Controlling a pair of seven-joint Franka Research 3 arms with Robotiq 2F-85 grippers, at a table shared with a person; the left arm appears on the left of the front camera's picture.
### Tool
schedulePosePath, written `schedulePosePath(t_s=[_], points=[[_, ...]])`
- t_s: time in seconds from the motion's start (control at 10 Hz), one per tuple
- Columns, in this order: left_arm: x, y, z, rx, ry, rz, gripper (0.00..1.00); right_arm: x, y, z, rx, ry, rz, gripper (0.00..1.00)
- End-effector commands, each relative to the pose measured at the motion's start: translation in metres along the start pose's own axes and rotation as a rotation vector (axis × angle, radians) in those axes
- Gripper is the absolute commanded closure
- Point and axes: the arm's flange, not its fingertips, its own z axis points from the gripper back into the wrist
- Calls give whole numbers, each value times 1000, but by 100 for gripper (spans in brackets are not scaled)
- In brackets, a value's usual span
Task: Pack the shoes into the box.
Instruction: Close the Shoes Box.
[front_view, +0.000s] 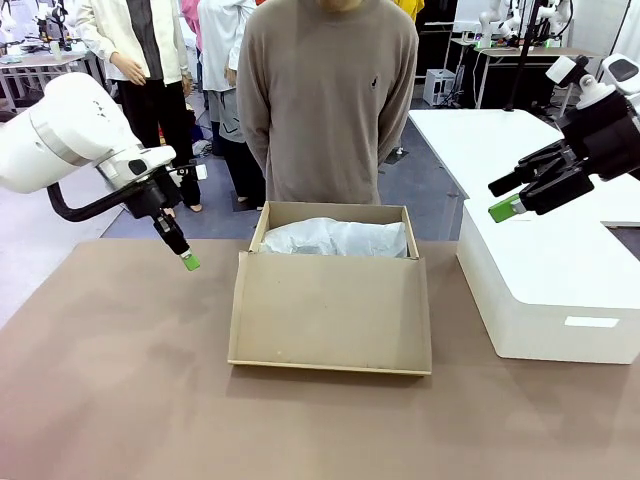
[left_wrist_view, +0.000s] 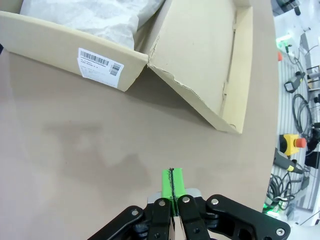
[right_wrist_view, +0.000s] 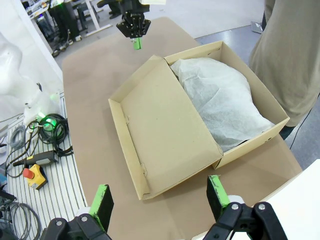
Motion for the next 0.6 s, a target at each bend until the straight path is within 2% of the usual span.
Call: schedulePosePath(t_s=[0.0,0.5], points=[[0,5,-4,-10,-8,4,100,2,-3,-2,8,-37,19,0],[15,21,-52,-21,-77,15,100,2,-3,-2,8,-37,19,0]])
